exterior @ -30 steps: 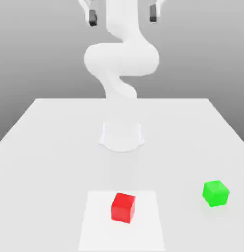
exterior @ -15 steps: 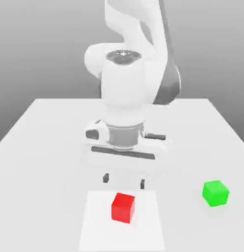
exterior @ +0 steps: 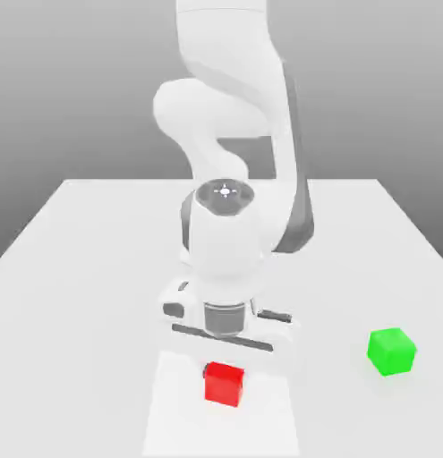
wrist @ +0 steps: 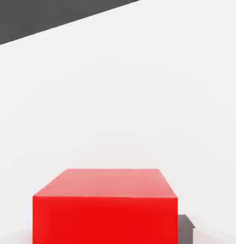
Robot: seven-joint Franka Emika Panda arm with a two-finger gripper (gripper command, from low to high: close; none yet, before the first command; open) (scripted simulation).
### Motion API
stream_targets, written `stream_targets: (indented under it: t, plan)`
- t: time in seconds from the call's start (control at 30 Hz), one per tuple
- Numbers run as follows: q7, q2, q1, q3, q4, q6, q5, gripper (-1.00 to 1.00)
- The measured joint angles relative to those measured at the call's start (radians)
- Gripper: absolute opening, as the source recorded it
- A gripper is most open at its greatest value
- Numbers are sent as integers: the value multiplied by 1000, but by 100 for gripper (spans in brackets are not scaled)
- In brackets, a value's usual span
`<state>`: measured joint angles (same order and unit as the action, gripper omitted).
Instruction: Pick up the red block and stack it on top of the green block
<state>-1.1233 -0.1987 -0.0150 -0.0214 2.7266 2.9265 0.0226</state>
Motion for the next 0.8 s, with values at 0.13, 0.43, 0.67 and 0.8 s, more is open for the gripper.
stream_targets:
  t: [0.13, 0.43, 0.67, 0.8]
  plan:
    - [12, 139, -2, -7, 20, -119, -16, -100]
    - [295, 209, 365, -189, -40, -249, -35, -100]
    - [337, 75, 522, -168, -71, -150, 44, -100]
    - [316, 21, 532, -147, -74, -99, 74, 100]
